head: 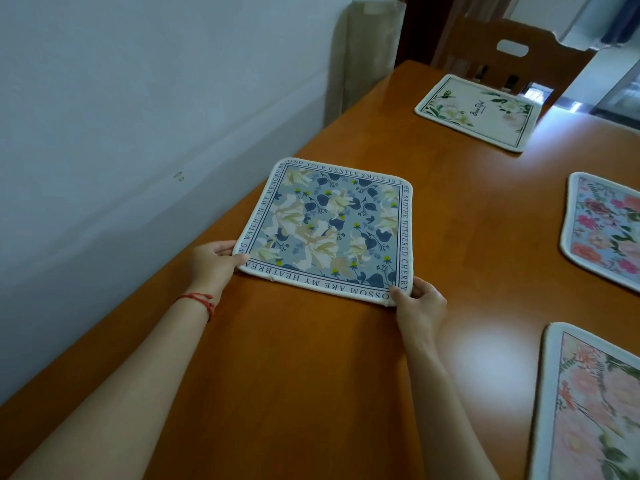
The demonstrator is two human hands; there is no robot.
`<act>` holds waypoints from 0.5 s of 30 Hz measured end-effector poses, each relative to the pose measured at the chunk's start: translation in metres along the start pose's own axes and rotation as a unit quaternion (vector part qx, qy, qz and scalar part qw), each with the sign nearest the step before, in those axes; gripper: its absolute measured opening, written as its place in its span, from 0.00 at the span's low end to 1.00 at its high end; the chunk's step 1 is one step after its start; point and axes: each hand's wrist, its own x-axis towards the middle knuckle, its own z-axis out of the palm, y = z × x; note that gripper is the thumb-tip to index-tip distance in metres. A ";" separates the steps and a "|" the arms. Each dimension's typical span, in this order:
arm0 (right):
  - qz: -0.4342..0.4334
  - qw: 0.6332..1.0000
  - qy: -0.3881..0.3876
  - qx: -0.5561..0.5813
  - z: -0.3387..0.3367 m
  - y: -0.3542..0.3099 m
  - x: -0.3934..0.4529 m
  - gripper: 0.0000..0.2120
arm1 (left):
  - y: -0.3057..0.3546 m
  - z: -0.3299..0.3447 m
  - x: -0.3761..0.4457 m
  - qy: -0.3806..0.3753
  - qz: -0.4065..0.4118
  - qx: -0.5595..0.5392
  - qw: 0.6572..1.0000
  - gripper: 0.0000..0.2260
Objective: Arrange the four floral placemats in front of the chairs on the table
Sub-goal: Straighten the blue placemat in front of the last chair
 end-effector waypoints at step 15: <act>0.054 0.996 -0.069 0.017 -0.047 0.031 -0.086 0.19 | -0.034 -0.048 -0.080 -0.004 -0.060 0.012 0.998 0.17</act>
